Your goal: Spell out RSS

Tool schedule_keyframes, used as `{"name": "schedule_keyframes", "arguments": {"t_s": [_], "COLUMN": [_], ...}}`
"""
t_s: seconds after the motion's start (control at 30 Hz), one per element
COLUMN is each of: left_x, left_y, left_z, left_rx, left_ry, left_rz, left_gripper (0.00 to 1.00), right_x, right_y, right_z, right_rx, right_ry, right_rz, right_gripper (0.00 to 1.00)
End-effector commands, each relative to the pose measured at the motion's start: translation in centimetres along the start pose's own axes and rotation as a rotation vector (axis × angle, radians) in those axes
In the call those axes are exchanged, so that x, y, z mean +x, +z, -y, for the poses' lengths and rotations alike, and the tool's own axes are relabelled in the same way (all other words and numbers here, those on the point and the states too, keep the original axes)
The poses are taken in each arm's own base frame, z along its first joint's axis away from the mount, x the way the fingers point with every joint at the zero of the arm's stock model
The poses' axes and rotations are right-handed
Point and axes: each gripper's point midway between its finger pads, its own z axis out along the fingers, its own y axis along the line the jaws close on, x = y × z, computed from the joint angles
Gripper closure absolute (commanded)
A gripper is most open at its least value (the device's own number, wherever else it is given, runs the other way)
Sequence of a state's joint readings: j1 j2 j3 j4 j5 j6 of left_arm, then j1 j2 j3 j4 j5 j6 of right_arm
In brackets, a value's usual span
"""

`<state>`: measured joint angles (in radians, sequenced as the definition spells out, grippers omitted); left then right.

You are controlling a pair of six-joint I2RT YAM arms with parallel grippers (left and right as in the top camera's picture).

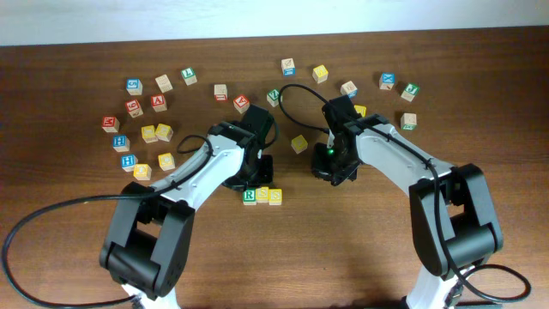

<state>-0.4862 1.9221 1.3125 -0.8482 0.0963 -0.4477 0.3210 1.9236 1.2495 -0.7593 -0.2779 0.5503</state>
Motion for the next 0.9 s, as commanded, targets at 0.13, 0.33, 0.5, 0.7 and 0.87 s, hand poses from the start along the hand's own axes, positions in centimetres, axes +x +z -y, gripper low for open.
{"name": "schedule_keyframes", "arguments": {"t_s": [0.13, 0.33, 0.5, 0.7, 0.87], "left_x": [0.4, 0.7, 0.3, -0.4, -0.4], "left_y": [-0.4, -0.4, -0.4, -0.4, -0.4], "left_z": [0.0, 0.1, 0.3, 0.7, 1.2], "left_rx": [-0.003, 0.008, 0.014, 0.03, 0.055], "left_ry": [-0.007, -0.008, -0.005, -0.002, 0.0], "left_rz": [-0.001, -0.013, 0.002, 0.031, 0.026], "left_gripper": [1.0, 1.0, 1.0, 1.0, 1.0], "right_x": [0.2, 0.2, 0.2, 0.2, 0.1], "right_y": [0.0, 0.0, 0.0, 0.0, 0.0], "right_z": [0.2, 0.2, 0.2, 0.2, 0.2], "right_rx": [0.005, 0.005, 0.005, 0.005, 0.004], "right_ry": [0.007, 0.007, 0.007, 0.007, 0.007], "right_rz": [-0.004, -0.004, -0.004, -0.004, -0.002], "right_gripper": [0.9, 0.9, 0.89, 0.89, 0.89]}}
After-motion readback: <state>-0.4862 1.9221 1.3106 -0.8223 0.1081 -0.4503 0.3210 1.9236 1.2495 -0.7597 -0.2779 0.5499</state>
